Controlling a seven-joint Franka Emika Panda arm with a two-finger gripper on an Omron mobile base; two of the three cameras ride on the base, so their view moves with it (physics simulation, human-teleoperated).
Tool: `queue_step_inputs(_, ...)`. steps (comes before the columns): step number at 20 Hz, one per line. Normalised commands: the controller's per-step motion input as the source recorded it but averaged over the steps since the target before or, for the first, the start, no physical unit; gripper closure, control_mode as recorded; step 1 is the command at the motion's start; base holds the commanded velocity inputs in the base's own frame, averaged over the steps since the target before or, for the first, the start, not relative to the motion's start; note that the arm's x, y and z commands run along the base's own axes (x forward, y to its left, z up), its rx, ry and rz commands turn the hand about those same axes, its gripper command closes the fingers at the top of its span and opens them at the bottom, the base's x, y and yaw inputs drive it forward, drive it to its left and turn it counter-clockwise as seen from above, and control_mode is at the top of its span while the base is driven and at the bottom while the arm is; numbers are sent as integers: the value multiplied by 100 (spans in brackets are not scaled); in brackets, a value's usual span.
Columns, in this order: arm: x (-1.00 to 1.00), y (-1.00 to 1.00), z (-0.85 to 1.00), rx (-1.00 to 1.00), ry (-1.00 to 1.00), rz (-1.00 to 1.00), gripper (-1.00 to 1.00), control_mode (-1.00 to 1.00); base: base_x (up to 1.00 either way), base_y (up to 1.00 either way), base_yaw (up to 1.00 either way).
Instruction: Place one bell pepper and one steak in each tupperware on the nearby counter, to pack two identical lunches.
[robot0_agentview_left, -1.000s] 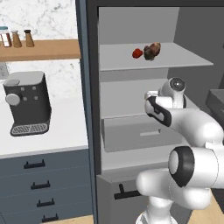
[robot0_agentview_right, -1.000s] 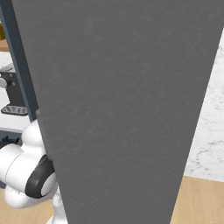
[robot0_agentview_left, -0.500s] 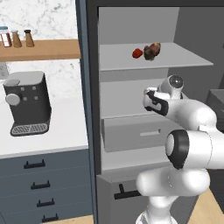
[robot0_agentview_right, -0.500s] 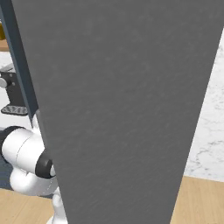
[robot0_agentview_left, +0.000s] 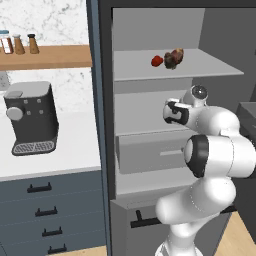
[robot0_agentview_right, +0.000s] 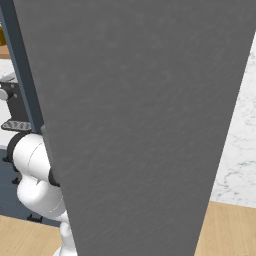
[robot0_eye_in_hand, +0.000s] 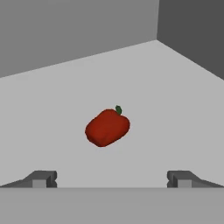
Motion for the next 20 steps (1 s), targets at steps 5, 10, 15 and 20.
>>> queue_step_inputs(5,14,0,-20,0,0,-1,-100,-100,0,0,0)
queue_step_inputs(10,21,0,-3,0,0,-2,-100,-100,0,0,0)
queue_step_inputs(15,16,0,-11,0,0,-2,-100,-100,0,0,0)
queue_step_inputs(20,18,-7,-10,0,0,-5,-100,-100,0,0,0)
